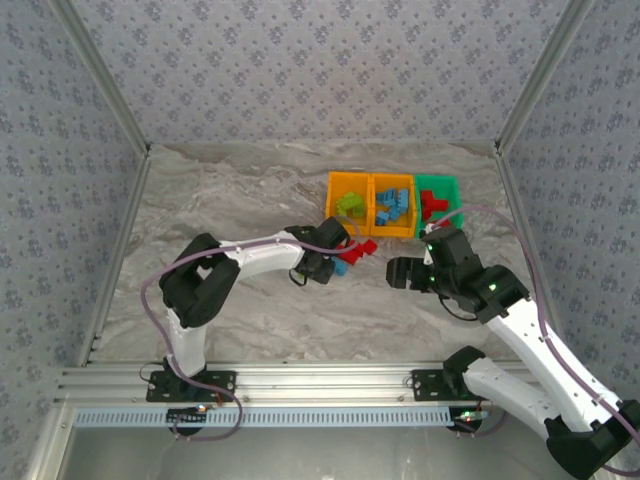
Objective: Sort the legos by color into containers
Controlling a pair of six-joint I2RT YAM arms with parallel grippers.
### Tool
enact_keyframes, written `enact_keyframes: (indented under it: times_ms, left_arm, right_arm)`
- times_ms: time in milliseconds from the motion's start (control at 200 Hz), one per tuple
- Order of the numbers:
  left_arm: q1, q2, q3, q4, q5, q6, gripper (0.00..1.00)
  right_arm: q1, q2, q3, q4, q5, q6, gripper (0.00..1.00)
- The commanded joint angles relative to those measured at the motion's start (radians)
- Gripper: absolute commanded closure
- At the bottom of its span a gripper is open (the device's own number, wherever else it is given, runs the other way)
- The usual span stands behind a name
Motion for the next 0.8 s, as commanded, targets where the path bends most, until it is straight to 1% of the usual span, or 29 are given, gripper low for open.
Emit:
enact_keyframes:
  times_ms: [0,120,175,355,410,460,530,605,660,735,795]
  left_arm:
    - [0.009,0.001,0.019,0.004,0.007,0.0,0.65]
    - [0.006,-0.065,0.0,0.0,0.004,-0.009,0.71]
    - [0.005,-0.115,-0.012,0.0,0.005,-0.014,0.74]
    - [-0.026,-0.286,-0.007,-0.027,-0.016,-0.021,0.78]
    - [-0.04,-0.316,0.009,-0.013,-0.014,-0.01,0.78]
    - [-0.048,-0.317,0.047,0.012,-0.003,0.004,0.79]
    - [-0.053,-0.262,0.134,0.05,0.01,0.024,0.78]
    - [-0.05,-0.141,0.313,0.053,-0.013,0.047,0.78]
    - [-0.043,-0.03,0.419,0.069,-0.044,0.068,0.79]
    - [-0.026,0.115,0.571,0.098,-0.083,0.087,0.79]
    - [-0.008,0.228,0.711,0.094,-0.084,0.093,0.8]
  right_arm:
    - [0.011,0.0,0.002,0.007,-0.022,0.01,0.11]
    - [0.015,-0.002,-0.009,0.056,-0.147,-0.008,0.1]
    - [0.015,-0.002,-0.013,0.076,-0.179,-0.002,0.1]
    - [0.015,-0.033,0.013,0.124,-0.205,0.028,0.1]
    - [0.016,-0.045,0.032,0.122,-0.188,0.034,0.1]
    - [0.016,-0.054,0.053,0.106,-0.141,0.045,0.1]
    - [0.018,-0.08,0.069,0.081,-0.029,0.069,0.1]
    - [0.018,-0.122,0.069,0.069,0.062,0.093,0.1]
    - [0.018,-0.149,0.068,0.065,0.089,0.097,0.09]
    - [0.018,-0.177,0.067,0.05,0.095,0.131,0.09]
    - [0.018,-0.19,0.075,0.021,0.108,0.132,0.09]
